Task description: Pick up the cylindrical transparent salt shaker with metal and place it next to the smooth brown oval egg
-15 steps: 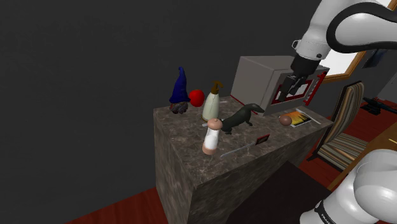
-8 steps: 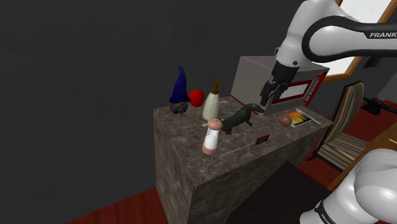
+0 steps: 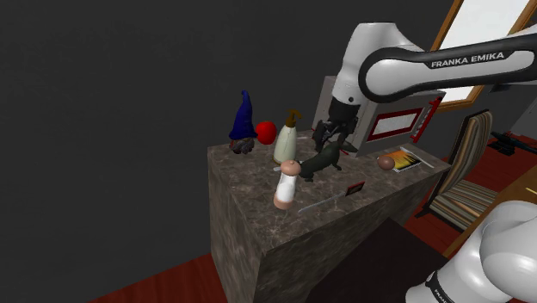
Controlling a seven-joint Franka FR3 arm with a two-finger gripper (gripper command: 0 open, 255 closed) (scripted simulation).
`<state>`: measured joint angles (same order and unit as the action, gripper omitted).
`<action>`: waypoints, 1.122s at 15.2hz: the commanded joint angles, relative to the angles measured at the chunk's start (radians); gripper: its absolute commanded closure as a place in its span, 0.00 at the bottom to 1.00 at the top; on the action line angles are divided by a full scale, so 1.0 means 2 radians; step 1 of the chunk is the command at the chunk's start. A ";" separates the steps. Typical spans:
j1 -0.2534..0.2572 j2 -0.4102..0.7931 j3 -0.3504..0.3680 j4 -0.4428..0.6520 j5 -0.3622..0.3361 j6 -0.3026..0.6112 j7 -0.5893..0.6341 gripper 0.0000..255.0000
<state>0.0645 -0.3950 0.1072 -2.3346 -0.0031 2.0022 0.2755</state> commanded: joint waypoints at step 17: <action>0.010 0.195 0.042 0.074 -0.011 0.120 0.112 0.00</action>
<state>0.0845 -0.0130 0.1905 -2.1852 -0.0242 2.2332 0.4986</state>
